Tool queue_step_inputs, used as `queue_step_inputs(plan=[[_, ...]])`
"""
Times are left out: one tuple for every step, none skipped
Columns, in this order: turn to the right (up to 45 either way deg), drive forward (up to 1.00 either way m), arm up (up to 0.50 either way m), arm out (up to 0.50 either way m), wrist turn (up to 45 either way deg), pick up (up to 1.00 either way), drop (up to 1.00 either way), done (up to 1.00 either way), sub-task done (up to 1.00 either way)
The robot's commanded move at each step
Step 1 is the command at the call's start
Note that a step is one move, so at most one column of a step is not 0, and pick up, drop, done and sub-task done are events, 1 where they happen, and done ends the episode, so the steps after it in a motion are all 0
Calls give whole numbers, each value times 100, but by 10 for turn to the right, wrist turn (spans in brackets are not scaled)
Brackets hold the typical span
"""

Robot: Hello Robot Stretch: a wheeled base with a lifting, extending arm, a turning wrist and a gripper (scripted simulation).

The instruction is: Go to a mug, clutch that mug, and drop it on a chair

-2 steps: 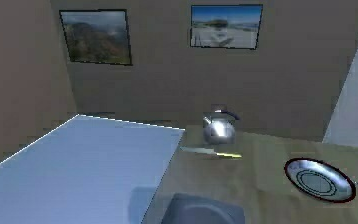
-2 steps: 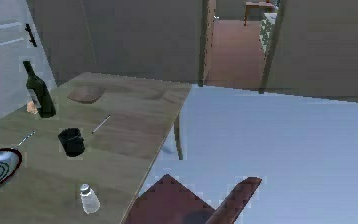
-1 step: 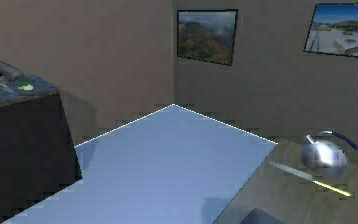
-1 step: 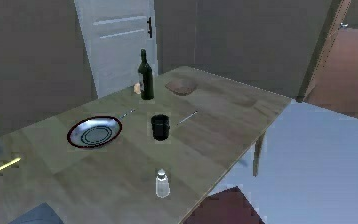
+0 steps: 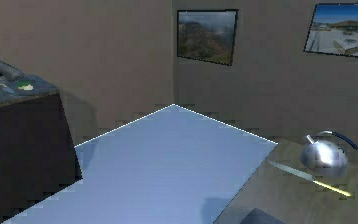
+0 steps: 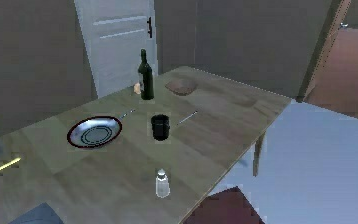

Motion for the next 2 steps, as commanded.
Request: queue_step_inputs(plan=[[0, 0, 36, 0, 0, 0, 0, 0, 0], [0, 0, 0, 48, 0, 0, 0, 0, 0]])
